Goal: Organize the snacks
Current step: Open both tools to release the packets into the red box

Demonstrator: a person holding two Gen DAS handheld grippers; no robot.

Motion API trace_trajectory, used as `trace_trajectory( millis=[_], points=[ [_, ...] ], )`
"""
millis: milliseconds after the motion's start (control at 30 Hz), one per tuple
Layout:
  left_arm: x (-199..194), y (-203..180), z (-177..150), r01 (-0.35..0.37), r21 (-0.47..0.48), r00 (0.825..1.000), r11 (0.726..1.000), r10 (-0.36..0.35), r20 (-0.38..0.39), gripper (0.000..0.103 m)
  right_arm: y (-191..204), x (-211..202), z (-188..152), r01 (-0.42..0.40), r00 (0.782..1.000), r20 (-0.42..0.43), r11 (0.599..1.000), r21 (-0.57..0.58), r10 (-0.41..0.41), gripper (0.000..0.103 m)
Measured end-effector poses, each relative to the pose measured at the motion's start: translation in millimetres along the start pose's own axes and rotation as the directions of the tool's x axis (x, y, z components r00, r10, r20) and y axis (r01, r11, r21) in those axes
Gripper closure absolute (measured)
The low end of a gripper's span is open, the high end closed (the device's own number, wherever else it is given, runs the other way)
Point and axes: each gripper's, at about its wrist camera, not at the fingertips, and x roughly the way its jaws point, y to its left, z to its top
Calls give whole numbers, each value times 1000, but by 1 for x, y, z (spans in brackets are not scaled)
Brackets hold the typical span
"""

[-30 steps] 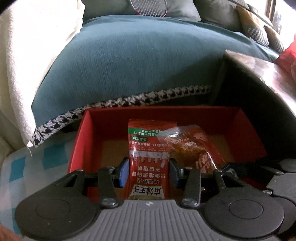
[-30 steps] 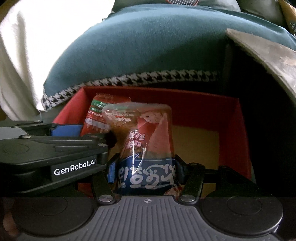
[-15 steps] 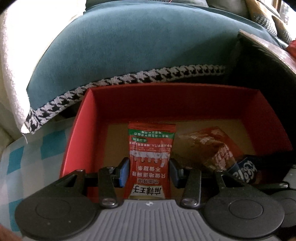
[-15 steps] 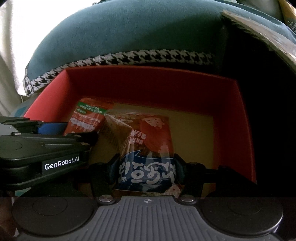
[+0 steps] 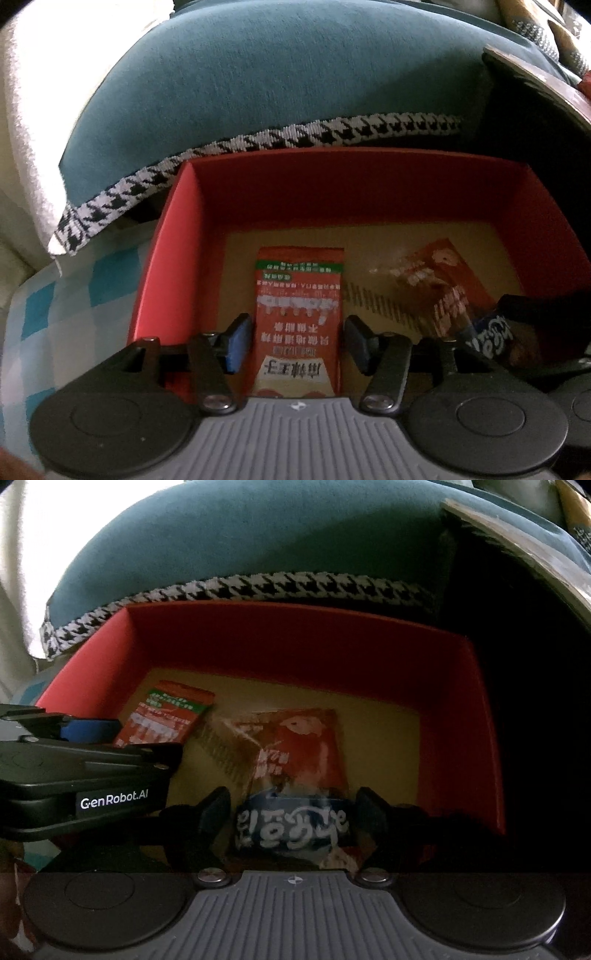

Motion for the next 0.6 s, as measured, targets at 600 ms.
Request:
trace_trajectory(
  millis=[600],
  points=[
    [-77,14,-7,1,-16,996,1000,1,95,41,8,-60,-8,-41,997,69,998,50,37,15]
  ],
)
